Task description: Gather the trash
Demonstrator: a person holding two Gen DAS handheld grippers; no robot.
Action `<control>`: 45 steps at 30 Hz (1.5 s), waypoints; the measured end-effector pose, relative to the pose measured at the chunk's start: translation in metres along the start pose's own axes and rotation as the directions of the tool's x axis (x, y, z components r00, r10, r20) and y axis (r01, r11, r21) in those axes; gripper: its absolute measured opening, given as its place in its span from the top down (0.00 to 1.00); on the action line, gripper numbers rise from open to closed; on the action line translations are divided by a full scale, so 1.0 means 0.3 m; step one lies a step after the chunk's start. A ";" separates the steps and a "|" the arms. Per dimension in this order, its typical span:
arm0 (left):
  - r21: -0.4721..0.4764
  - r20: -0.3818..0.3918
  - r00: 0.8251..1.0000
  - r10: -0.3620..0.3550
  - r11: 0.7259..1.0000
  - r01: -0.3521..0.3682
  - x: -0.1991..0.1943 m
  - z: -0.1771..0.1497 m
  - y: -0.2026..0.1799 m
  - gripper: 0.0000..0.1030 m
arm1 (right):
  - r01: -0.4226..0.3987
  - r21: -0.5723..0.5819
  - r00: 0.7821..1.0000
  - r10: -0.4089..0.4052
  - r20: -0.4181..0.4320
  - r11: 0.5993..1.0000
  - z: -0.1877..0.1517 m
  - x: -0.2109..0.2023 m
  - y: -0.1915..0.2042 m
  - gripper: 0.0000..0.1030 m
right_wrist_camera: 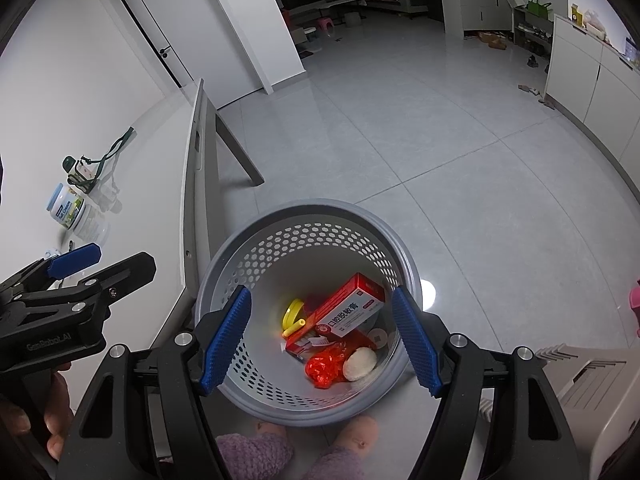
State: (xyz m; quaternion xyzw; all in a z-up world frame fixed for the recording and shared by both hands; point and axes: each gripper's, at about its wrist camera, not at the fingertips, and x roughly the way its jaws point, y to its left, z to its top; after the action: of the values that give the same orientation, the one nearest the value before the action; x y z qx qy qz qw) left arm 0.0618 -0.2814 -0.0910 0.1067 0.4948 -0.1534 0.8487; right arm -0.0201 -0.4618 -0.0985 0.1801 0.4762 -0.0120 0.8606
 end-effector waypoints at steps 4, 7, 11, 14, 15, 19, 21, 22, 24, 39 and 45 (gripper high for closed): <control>-0.001 0.006 1.000 0.007 1.000 -0.007 -0.010 0.001 0.001 0.06 | -0.002 0.000 1.000 0.002 0.002 1.000 -0.003 -0.006 0.001 0.32; -0.012 0.008 1.000 0.004 1.000 -0.004 -0.013 0.001 0.006 0.06 | -0.003 -0.003 1.000 0.003 0.004 1.000 -0.006 -0.012 0.007 0.32; -0.022 0.010 1.000 0.012 1.000 -0.012 -0.019 0.001 0.011 0.06 | -0.005 -0.003 1.000 0.005 0.006 1.000 -0.010 -0.018 0.008 0.32; -0.026 0.008 1.000 0.012 1.000 -0.011 -0.020 -0.001 0.013 0.06 | -0.007 -0.005 1.000 0.007 0.007 1.000 -0.011 -0.022 0.011 0.32; -0.026 0.008 1.000 0.013 1.000 -0.012 -0.022 -0.002 0.013 0.06 | -0.009 -0.006 1.000 0.009 0.007 1.000 -0.011 -0.023 0.011 0.32; -0.025 0.010 1.000 0.015 1.000 -0.015 -0.026 -0.004 0.010 0.06 | -0.011 -0.010 1.000 0.011 0.008 1.000 -0.014 -0.025 0.018 0.32; -0.023 0.010 1.000 0.019 1.000 -0.019 -0.027 -0.004 0.009 0.06 | -0.013 -0.011 1.000 0.013 0.009 1.000 -0.013 -0.025 0.021 0.32; -0.022 0.011 1.000 0.020 1.000 -0.019 -0.030 -0.003 0.011 0.06 | -0.013 -0.012 1.000 0.013 0.009 1.000 -0.013 -0.023 0.020 0.32; -0.021 0.011 1.000 0.020 1.000 -0.020 -0.032 -0.004 0.009 0.06 | -0.013 -0.012 1.000 0.013 0.009 1.000 -0.014 -0.022 0.021 0.32; -0.020 0.011 1.000 0.026 0.999 -0.026 -0.032 0.005 0.009 0.06 | -0.016 -0.012 1.000 0.016 0.009 1.000 -0.007 -0.017 0.016 0.32; -0.015 0.016 0.999 0.031 0.999 -0.031 -0.034 0.006 0.006 0.06 | -0.015 -0.013 1.000 0.015 0.008 1.000 -0.008 -0.017 0.017 0.32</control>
State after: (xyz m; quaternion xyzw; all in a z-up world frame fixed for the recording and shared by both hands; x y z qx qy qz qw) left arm 0.0592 -0.2789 -0.0813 0.1067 0.4871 -0.1376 0.8558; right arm -0.0239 -0.4571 -0.0941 0.1781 0.4714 -0.0031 0.8637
